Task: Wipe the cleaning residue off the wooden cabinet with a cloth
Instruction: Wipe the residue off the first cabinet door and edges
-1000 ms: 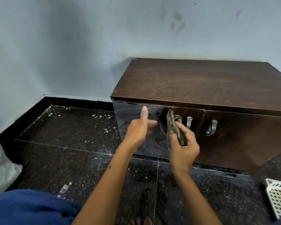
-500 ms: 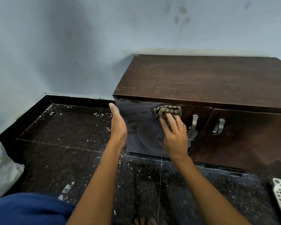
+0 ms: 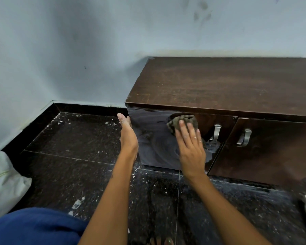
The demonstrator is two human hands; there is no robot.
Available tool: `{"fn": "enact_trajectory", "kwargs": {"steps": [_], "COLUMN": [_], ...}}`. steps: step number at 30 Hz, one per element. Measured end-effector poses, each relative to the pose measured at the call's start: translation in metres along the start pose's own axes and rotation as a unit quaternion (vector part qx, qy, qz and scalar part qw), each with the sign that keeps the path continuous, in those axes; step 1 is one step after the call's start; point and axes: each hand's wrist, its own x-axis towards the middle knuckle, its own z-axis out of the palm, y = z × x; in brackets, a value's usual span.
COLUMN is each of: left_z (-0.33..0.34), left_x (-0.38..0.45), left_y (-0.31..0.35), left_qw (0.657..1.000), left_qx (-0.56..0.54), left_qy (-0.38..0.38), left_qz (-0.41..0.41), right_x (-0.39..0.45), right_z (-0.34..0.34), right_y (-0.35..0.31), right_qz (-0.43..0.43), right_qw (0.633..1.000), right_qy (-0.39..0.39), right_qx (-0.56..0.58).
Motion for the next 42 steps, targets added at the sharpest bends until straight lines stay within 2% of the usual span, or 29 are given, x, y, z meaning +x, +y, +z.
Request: {"fn": "enact_trajectory", "kwargs": {"steps": [2,4,9,11,16,24,29,34,42], "left_z": [-0.002,-0.004,-0.005,-0.007,-0.013,-0.012,-0.008,-0.011,-0.017], "left_x": [0.002,0.004,0.003,0.003,0.009,0.010,0.016,0.013,0.017], "left_y": [0.000,0.001,-0.002,-0.003,-0.001,-0.010,-0.006,-0.011,-0.005], "left_qw": [1.000,1.000,1.000,1.000,0.999,0.999,1.000,0.999,1.000], "left_qx": [0.000,-0.002,-0.027,-0.026,-0.044,-0.030,-0.017,0.031,0.008], "left_qy": [0.001,-0.005,-0.004,-0.009,-0.008,0.014,0.022,0.024,0.005], "left_qz": [-0.004,-0.001,0.012,0.001,0.001,0.005,0.013,0.024,0.015], "right_x": [0.002,0.012,0.020,0.013,0.019,0.020,0.032,0.026,0.042], "right_z": [-0.001,0.000,0.006,0.004,0.000,0.006,0.005,0.012,0.009], "right_y": [0.001,-0.008,-0.022,-0.010,-0.010,-0.035,-0.035,-0.054,-0.059], "right_qz": [0.055,0.063,-0.088,-0.107,0.015,-0.066,0.017,-0.096,-0.051], "right_qw": [0.998,0.997,0.996,0.994,0.999,0.998,0.999,0.995,0.998], "right_qy": [0.018,0.032,-0.009,-0.012,0.045,0.007,0.050,-0.005,0.020], "right_qx": [0.008,0.021,0.003,-0.017,0.002,0.005,0.014,0.007,0.012]}}
